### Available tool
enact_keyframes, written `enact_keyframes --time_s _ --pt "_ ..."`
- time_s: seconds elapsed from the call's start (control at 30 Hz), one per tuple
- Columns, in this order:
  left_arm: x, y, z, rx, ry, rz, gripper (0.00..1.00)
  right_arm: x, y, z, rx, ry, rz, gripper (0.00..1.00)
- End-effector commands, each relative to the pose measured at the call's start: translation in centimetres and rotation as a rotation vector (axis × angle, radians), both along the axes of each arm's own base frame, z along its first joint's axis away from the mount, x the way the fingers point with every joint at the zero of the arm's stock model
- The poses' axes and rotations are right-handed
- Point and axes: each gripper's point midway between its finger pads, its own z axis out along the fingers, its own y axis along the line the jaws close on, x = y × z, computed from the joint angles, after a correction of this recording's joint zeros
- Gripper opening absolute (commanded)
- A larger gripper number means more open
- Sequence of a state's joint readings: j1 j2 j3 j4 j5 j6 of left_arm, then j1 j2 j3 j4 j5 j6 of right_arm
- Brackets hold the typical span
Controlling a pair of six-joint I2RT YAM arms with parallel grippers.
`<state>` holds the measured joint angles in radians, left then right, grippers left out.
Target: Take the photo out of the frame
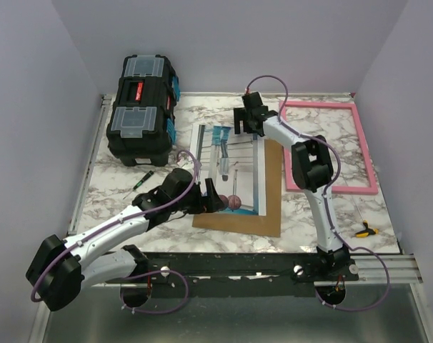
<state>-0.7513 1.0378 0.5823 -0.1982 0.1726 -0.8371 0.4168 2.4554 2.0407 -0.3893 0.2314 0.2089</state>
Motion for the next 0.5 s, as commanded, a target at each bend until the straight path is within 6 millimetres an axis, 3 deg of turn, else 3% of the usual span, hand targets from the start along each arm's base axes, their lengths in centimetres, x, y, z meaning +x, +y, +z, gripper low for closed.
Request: enact_keyframes --time_s 0.0,0.17,0.27,0.37,0.47 --pt "1.1 0.7 0.9 -0.001 -0.023 0.030 0.90 -3.9 -2.3 -0.9 -0.071 0.113 0.017 0.94" --pt "3.1 1.3 1.6 -0.033 -0.007 0.069 0.91 -2.4 -1.3 6.4 0.031 -0.057 0.018 0.97" --pt "4.1 1.5 1.6 -0.035 -0.005 0.083 0.91 -2.8 -1.6 9.4 0.064 -0.091 -0.025 0.98" --pt "4.0 0.3 1.7 -0.069 0.006 0.034 0.91 -5.7 -2.0 9.5 0.111 -0.032 -0.052 0.99" --pt "3.3 -0.7 1.5 -0.103 0.025 0.002 0.91 -11.1 -1.8 8.3 0.213 0.062 -0.032 0.98"
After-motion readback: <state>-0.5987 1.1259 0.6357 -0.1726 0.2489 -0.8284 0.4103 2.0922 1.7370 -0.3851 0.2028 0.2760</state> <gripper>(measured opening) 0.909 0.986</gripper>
